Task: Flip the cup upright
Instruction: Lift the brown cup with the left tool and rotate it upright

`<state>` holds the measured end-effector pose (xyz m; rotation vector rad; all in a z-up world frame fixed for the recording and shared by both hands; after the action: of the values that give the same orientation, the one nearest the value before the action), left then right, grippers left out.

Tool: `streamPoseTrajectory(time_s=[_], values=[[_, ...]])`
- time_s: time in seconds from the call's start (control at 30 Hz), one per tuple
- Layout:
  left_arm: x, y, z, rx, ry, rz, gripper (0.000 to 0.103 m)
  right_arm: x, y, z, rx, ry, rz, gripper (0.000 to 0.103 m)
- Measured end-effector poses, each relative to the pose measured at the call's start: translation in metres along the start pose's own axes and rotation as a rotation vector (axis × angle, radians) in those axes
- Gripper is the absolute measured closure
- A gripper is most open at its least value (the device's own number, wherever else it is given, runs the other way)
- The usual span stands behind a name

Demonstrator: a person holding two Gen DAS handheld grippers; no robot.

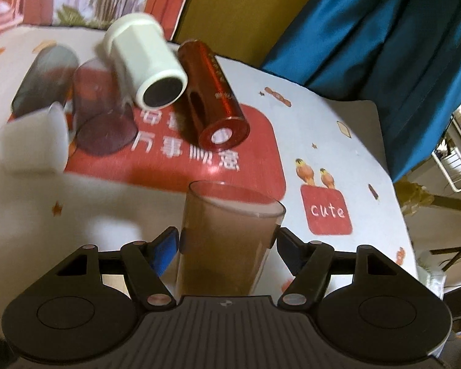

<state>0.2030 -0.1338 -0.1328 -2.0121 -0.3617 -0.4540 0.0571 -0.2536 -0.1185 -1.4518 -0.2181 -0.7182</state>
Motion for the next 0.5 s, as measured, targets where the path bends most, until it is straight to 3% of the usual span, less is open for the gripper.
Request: streamPoseTrajectory(time_s=[0.1,0.2,0.33,0.5], values=[[0.005,0.012,-0.007,0.019,0.06,0.007,0.032,-0.001,0.003,-0.005,0.002,0.016,0.004,0.0],[0.001,0.029,-0.009,0.02,0.076,0.094,0.032,-0.001,0.005,-0.011,0.004,0.036,0.004,0.0],[-0.004,0.032,-0.013,0.018,0.106,0.099,0.032,0.0,0.007,-0.017,0.01,0.06,0.004,0.0],[-0.009,0.028,-0.009,-0.01,0.031,0.157,0.032,-0.001,0.008,-0.022,0.019,0.075,0.004,0.0]])
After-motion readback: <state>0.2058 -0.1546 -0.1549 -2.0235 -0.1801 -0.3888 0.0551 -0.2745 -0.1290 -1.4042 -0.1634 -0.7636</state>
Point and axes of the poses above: each gripper's, at about its wrist camera, not at the fingertips, and y roughly the way its jaws point, z to its left, x to its top, the point moved 4 cm from there along y, roughly the way its jaws point, and after that the axes turned 8 degrees about -y, right-handed, at the moved point
